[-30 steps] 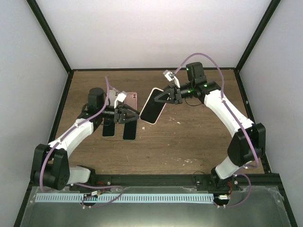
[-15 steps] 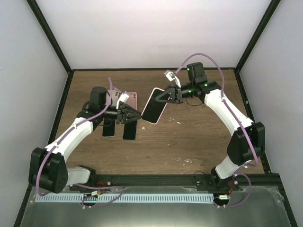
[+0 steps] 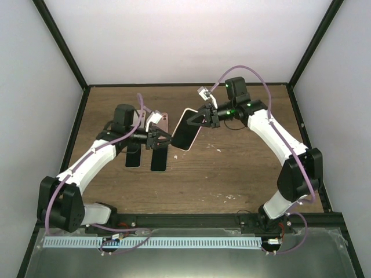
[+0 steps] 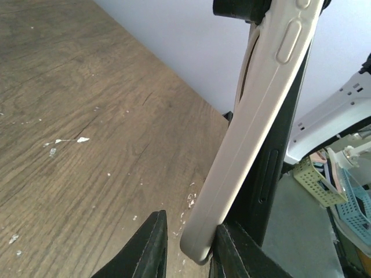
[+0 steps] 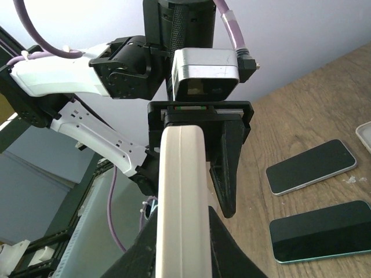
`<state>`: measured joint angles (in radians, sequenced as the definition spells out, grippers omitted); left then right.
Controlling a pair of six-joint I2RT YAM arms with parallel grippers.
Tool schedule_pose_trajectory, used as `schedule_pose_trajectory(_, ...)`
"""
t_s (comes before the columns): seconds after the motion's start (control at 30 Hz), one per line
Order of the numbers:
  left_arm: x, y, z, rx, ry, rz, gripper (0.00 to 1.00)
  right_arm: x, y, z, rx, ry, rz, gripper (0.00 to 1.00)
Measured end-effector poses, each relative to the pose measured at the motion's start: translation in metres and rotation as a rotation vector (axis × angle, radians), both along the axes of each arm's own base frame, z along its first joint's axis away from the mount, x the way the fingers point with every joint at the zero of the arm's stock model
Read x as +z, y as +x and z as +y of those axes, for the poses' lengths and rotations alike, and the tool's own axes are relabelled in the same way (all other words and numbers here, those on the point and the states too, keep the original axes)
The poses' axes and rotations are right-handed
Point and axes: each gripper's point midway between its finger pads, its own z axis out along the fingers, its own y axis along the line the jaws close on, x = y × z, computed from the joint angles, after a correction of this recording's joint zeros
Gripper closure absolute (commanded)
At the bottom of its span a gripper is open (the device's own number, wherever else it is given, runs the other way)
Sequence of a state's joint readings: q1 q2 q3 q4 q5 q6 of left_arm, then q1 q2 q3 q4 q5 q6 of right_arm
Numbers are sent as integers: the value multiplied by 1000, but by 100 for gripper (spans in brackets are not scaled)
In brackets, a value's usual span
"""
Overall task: Take the phone out of the phone case
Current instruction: Remove the phone case from the phone.
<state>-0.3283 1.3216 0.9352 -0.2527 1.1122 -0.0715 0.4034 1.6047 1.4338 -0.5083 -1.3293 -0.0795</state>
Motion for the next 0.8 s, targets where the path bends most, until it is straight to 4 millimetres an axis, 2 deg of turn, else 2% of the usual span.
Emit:
schedule_pose_trajectory(0.4,22,-18,-14,-97,-49,44,82,-11,-11,3,133,58,93,99)
schedule_pose_trajectory(0.8,17,-24,-20,-117,-14,78,94,-20,-12,6,164,49,188,99)
